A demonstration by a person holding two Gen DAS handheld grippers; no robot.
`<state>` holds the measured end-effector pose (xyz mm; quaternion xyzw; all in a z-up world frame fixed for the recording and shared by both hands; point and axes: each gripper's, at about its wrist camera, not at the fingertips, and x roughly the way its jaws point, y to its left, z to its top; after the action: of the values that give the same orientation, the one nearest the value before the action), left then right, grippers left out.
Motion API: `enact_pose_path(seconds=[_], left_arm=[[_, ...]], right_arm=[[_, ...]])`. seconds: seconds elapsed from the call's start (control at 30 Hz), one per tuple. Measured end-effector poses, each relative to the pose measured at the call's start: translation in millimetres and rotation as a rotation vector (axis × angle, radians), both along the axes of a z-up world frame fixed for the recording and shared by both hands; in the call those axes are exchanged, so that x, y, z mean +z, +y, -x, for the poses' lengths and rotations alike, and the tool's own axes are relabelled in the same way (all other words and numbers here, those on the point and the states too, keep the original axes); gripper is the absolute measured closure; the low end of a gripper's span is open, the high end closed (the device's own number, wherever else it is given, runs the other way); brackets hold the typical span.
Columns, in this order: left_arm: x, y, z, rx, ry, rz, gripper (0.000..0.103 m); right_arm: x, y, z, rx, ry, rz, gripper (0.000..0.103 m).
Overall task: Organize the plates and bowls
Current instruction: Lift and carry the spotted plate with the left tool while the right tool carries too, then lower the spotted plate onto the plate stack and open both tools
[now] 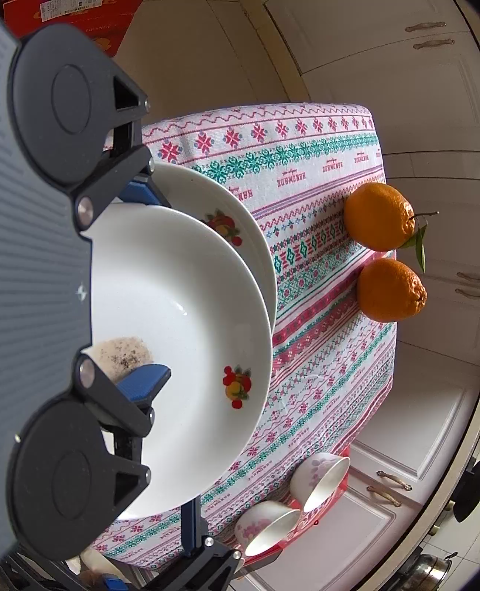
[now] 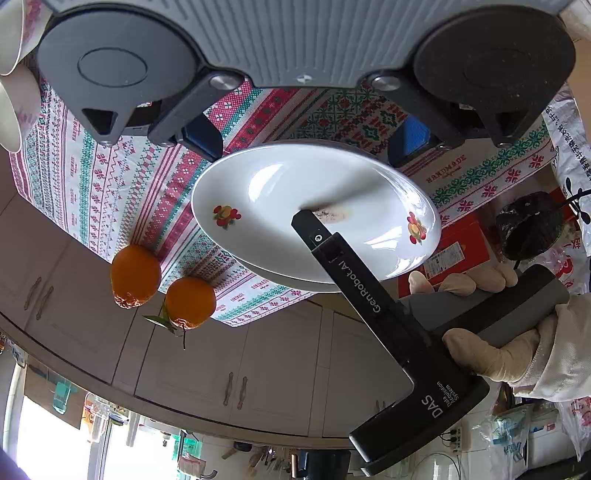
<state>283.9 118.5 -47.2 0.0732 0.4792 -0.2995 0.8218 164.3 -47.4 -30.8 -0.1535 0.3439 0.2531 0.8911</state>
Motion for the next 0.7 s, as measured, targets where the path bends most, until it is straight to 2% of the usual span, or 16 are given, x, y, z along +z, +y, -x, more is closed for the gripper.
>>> enact_pose_path(seconds=[0.13, 0.33, 0.7], left_arm=[[1, -3, -3, -0.034, 0.013, -0.030, 0.013], [4, -8, -6, -0.073, 0.024, -0.081, 0.012], [15, -8, -2, -0.089, -0.035, -0.127, 0.010]], right_arm=[[-1, -1, -1, 0.004, 0.000, -0.006, 0.005], [-1, -3, 0, 0.012, -0.004, -0.024, 0.005], [-3, -2, -1, 0.021, -0.009, -0.037, 0.005]])
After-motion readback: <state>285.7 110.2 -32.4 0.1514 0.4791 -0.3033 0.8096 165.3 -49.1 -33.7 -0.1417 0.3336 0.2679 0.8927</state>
